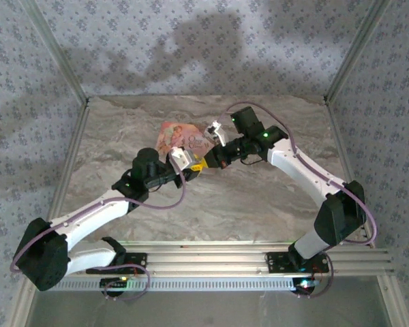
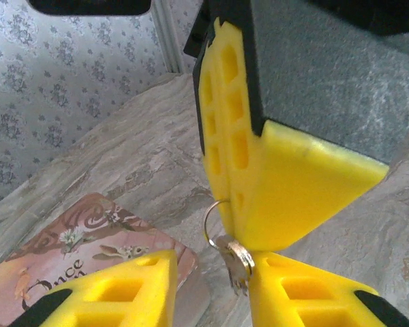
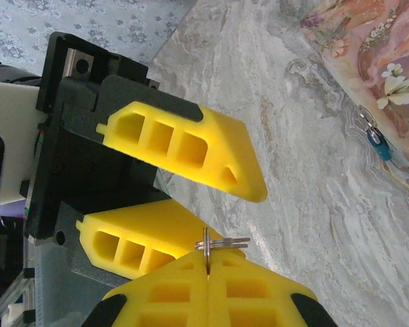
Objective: Unlock the padlock with the key
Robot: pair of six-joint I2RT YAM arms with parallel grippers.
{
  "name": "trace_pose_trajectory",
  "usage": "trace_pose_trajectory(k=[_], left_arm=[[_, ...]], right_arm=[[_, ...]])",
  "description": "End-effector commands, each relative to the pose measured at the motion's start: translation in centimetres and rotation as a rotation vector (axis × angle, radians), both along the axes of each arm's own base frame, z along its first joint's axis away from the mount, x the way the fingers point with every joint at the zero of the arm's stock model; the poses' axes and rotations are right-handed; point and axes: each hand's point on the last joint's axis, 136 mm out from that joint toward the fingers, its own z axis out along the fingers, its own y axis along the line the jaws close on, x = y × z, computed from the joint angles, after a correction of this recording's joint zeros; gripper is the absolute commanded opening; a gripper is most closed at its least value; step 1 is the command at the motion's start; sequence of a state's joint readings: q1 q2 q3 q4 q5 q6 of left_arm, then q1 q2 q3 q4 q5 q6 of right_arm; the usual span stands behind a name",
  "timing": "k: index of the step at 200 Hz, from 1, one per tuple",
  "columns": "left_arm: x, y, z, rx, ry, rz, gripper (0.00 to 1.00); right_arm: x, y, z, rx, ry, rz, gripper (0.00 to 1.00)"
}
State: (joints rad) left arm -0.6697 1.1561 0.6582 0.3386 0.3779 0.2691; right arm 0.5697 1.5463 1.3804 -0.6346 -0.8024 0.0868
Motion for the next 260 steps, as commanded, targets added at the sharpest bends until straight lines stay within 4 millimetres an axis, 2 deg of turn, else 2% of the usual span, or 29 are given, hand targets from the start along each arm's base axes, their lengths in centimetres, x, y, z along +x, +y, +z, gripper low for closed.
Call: trace_pose_trajectory(k=[1, 15, 44, 66, 86, 99, 129, 172, 199, 226, 247, 250, 260], left_arm=[[0.0, -0.6, 1.8, -0.003, -0.057, -0.031, 0.31], [0.2, -0.5, 1.4, 0.017, -0.058, -0.024, 0.25], [0.4, -0.2, 1.0, 0.061, -0.066, -0.003, 0.0], [0.5, 0.0, 0.7, 0.09, -0.081, 0.009, 0.0], [0.5, 0.2, 0.5, 0.116, -0.092, 0.011, 0.0], [0.3, 0.0, 0.4, 0.129, -0.097, 0.002, 0.0], [-0.4, -0.4, 0.5, 0.14, -0.102, -0.03, 0.0], [-0.9, -0.8, 0.9, 0.159, -0.136, -0.041, 0.0], [-0.9, -0.9, 0.8, 0.199, -0.175, -0.022, 0.0], [-0.4, -1.0, 0.4, 0.268, -0.229, 0.028, 0.0], [0.0, -1.2, 0.1, 0.324, -0.279, 0.063, 0.0], [0.1, -1.2, 0.2, 0.327, -0.284, 0.066, 0.0], [0.2, -1.4, 0.2, 0.333, -0.3, 0.075, 0.0]], right_arm=[[-0.4, -0.2, 1.3, 0.038, -0.002, -0.001, 0.0], [-0.4, -0.3, 1.3, 0.036, -0.001, -0.006, 0.0], [-0.5, -0.4, 1.1, 0.035, 0.011, -0.015, 0.0], [-0.9, -0.7, 1.2, 0.042, 0.028, -0.03, 0.0], [-0.8, -1.0, 1.8, 0.071, 0.011, -0.051, 0.27], [-0.8, -1.3, 2.1, 0.092, 0.009, -0.062, 0.36], [-0.5, -1.8, 2.7, 0.142, 0.022, -0.084, 0.39], [0.8, -1.9, 1.4, 0.111, 0.055, -0.155, 0.46], [1.3, -1.5, -0.1, 0.08, 0.138, -0.212, 0.45], [1.8, -1.5, -1.5, 0.049, 0.254, -0.311, 0.41], [2.0, -1.5, -1.7, 0.039, 0.323, -0.393, 0.34], [1.6, -1.7, -2.9, 0.018, 0.361, -0.41, 0.33], [1.5, -1.6, -3.3, 0.009, 0.4, -0.442, 0.28]])
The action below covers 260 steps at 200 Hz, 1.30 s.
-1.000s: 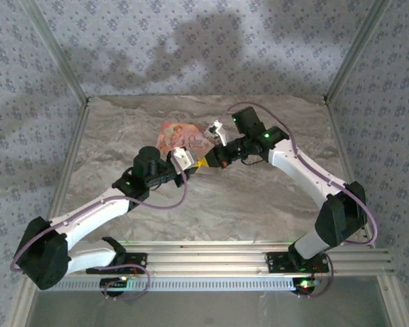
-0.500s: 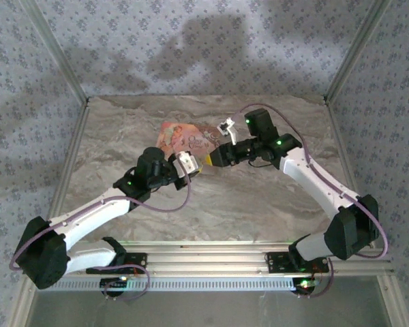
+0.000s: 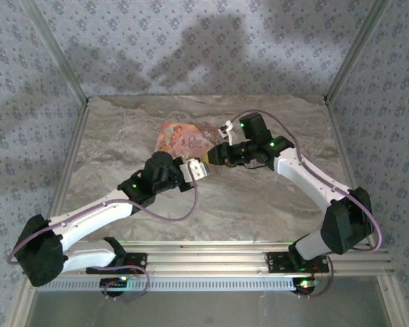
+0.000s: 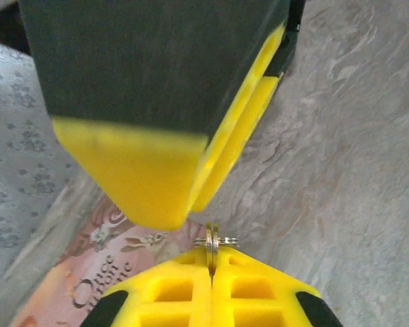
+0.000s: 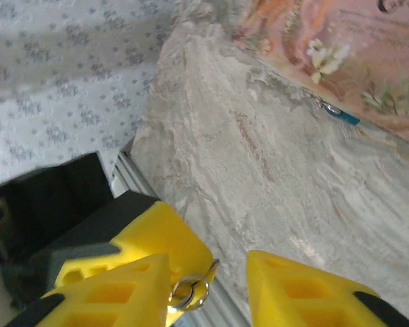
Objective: Unlock the padlock with the key
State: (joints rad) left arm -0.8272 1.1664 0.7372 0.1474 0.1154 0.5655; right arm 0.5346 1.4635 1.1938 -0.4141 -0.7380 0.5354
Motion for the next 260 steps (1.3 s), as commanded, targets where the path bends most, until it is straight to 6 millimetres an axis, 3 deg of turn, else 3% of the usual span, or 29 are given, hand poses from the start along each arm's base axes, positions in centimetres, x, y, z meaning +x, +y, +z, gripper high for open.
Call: trace_pose_trajectory(k=[1, 35, 83, 144, 260], left_arm=[[1.3, 0.0, 1.5, 0.037, -0.105, 0.059, 0.0], [1.7, -0.5, 1.3, 0.055, -0.131, 0.068, 0.0], [2.2, -0.3, 0.4, 0.088, -0.147, 0.093, 0.0], [2.5, -0.3, -0.4, 0.107, -0.15, 0.108, 0.0], [2.1, -0.8, -0.8, 0.125, -0.163, 0.096, 0.0]], right_arm=[[-0.1, -0.1, -1.6, -0.026, 0.152, -0.125, 0.27], [-0.6, 0.4, -2.0, -0.033, 0.232, -0.193, 0.19], [-0.5, -0.3, -1.9, -0.074, 0.258, -0.281, 0.32], [-0.7, 0.0, -1.3, -0.038, 0.294, -0.315, 0.2], [0.1, -0.5, -1.8, -0.025, 0.319, -0.369, 0.2]])
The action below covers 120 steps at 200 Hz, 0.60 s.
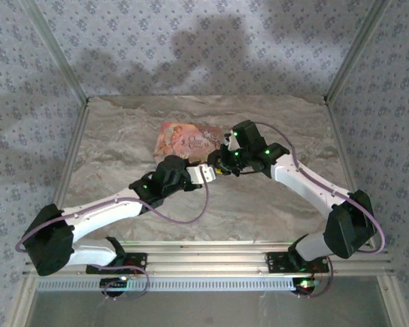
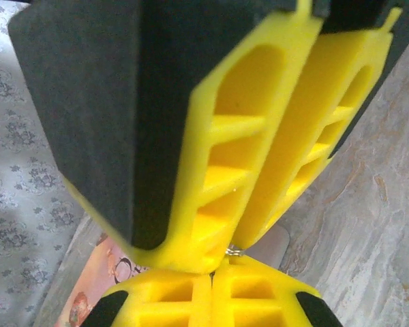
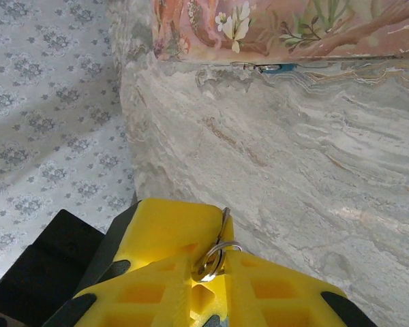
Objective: Unlock the padlock with the key
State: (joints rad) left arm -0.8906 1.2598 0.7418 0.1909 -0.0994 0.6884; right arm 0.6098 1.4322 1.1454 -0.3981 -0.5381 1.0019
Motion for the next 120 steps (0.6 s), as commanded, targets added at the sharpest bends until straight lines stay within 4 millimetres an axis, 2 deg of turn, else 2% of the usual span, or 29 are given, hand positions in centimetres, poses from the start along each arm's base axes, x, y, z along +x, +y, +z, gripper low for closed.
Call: trace_pose_trajectory(k=[1, 66, 120], left_arm=[[0.3, -0.5, 1.6, -0.034, -0.046, 0.002, 0.0], [0.2, -0.5, 1.7, -0.044, -0.046, 0.003, 0.0], [0.1, -0.5, 1.5, -0.044, -0.045, -0.002, 0.0]], right_arm=[[0.4, -0.7, 0.2, 0.01, 0.009, -0.046, 0.2], [1.3, -1.2, 0.7, 0.027, -0.003, -0.098, 0.2], [1.6, -0.6, 0.4, 0.043, 0.012, -0.098, 0.2]])
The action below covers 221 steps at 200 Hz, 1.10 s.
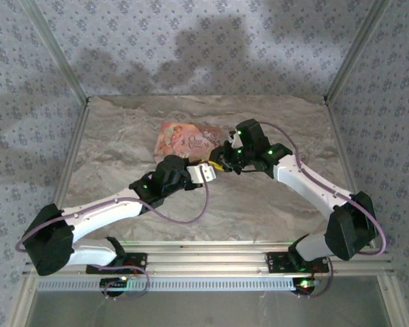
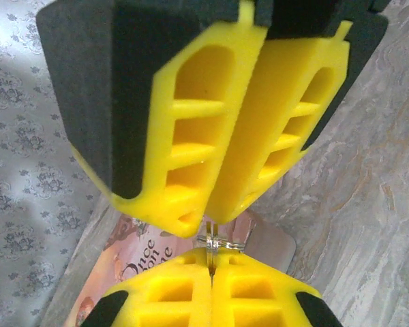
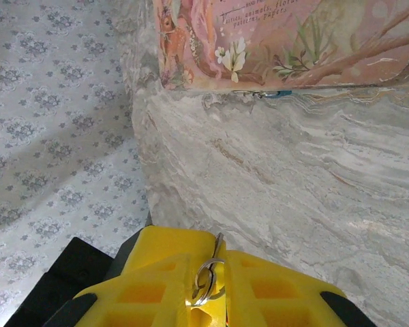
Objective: Unlock the padlock with the key
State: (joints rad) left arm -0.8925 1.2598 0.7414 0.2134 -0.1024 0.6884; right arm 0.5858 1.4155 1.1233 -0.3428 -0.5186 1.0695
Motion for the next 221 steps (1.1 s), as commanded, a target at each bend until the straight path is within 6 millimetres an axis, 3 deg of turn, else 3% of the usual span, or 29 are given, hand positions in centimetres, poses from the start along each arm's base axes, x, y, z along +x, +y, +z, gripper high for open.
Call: trace_pose_trajectory(k=[1, 88, 127, 152, 174, 198, 221], left_arm=[[0.0, -0.4, 1.1, -0.029, -0.031, -0.004, 0.0], [0.1, -0.6, 1.0, -0.029, -0.032, -0.005, 0.0], [0.2, -0.4, 0.9, -0.024, -0.033, 0.004, 0.0], [0.4, -0.2, 0.9, -0.025, -0.034, 0.022, 0.0], [0.5, 0.0, 1.2, -0.037, -0.032, 0.042, 0.1], [0.7, 0.4, 1.5, -0.049, -0.03, 0.068, 0.38], [0.7, 0.8, 2.2, -0.079, -0.009, 0.096, 0.52]], right_arm=[[0.3, 0.1, -0.1, 0.01, 0.009, -0.021, 0.2], [-0.1, 1.4, -0.1, 0.027, 0.022, 0.013, 0.2], [-0.2, 1.7, -0.1, 0.03, 0.024, 0.025, 0.0], [-0.2, 1.6, -0.3, 0.026, 0.015, 0.029, 0.0], [-0.1, 1.6, -0.1, 0.042, -0.019, 0.033, 0.0], [0.2, 1.5, 0.3, 0.07, -0.076, 0.032, 0.0], [0.8, 0.4, 0.7, 0.071, -0.156, 0.001, 0.0]])
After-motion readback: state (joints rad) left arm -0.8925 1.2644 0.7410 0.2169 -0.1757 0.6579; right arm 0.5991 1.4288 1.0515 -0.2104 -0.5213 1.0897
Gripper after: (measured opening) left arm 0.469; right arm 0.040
